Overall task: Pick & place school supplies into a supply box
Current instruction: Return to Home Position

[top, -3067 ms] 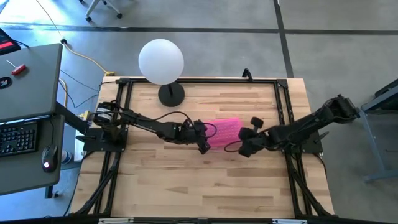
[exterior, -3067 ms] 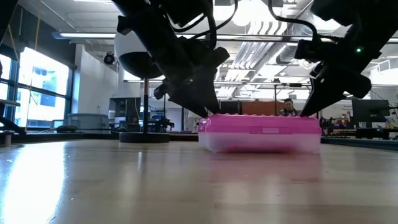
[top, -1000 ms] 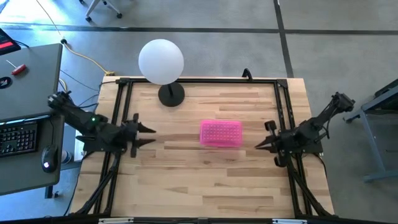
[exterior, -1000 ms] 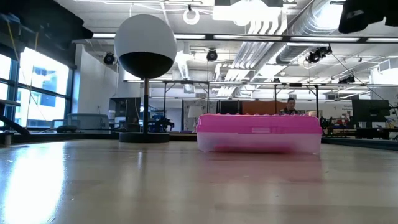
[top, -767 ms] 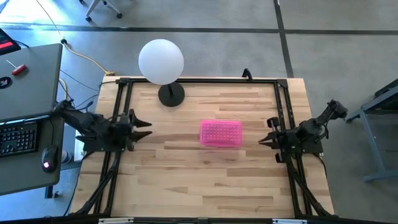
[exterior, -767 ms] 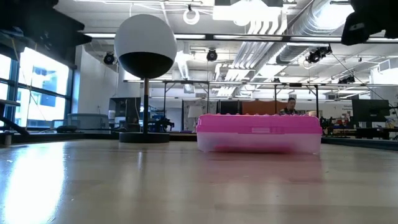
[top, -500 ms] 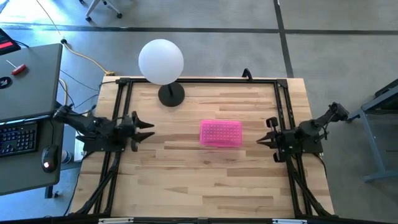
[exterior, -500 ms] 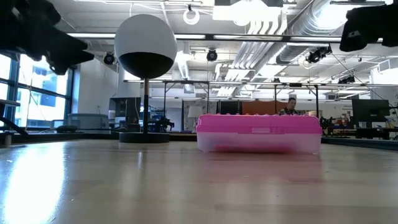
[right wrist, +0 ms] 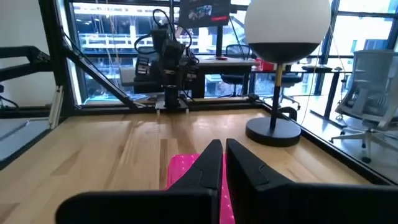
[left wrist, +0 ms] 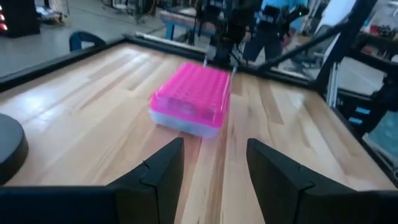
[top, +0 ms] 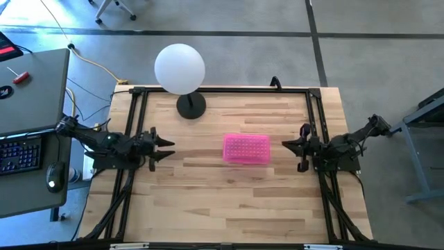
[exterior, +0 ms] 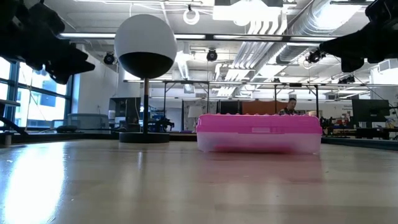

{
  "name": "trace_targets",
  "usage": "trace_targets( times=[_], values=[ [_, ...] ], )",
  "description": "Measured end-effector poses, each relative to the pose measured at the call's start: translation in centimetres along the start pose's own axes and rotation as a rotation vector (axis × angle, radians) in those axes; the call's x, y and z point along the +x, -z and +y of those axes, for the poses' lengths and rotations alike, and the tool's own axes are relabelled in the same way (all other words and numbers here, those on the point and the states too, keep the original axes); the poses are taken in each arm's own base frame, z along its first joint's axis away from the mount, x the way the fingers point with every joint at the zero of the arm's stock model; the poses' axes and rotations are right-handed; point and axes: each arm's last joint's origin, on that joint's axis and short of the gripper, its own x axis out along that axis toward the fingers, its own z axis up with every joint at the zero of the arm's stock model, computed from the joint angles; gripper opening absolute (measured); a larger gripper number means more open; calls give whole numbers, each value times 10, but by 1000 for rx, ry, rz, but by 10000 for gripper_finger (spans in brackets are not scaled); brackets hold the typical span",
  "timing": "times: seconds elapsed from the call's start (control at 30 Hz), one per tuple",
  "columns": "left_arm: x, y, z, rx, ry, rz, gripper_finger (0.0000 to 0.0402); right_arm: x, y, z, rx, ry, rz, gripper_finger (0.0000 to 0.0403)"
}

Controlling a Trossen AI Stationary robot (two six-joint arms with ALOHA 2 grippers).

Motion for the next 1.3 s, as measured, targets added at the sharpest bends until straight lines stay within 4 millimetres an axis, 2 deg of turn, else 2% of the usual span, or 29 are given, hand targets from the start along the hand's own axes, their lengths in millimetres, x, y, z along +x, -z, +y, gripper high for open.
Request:
trace_targets(
  times=[1.3],
  values=[
    [0,1,0,4,-2,7,207,0,0,0,-7,-1,-1,0]
  ],
)
